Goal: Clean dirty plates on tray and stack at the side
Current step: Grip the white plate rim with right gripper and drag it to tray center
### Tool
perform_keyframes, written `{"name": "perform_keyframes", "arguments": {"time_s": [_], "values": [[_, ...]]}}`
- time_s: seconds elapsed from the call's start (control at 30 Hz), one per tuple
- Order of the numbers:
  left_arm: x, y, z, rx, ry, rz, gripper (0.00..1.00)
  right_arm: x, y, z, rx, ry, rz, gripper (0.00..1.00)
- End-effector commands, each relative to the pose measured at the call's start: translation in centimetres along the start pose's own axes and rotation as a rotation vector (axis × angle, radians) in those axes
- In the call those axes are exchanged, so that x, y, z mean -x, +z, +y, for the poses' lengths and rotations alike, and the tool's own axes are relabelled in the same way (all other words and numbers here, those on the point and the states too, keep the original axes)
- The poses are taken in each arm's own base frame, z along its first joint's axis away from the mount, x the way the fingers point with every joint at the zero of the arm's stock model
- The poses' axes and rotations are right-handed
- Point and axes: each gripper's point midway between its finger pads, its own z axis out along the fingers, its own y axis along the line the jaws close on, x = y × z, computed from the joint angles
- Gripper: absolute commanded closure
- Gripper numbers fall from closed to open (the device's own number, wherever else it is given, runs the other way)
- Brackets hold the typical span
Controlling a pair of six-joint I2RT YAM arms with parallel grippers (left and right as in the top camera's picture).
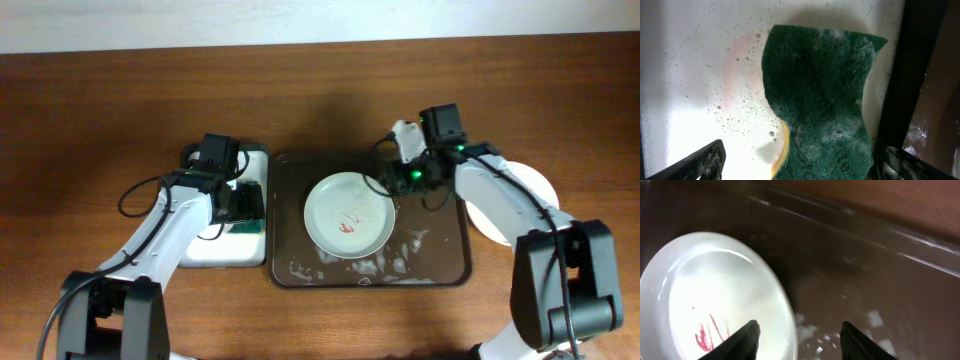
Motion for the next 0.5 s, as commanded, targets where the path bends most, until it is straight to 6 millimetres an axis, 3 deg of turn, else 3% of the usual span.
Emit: {"name": "perform_keyframes", "arguments": {"time_s": [0.0,0.3,0.47], "values": [[-0.2,0.0,0.4,0.009,-0.005,0.001,0.08,0.8,0.5,1.1,-0.027,-0.128,-0.012,0.46],[-0.2,0.0,0.4,0.009,-0.005,0.001,0.07,-1.0,3.5,0.5,-0.033,-0.117,0.068,0.47],[-0.2,0.0,0.4,0.009,-0.005,0.002,0.07,-2.0,4.3,0.4,-0.023,-0.098,0.108,0.83]]}}
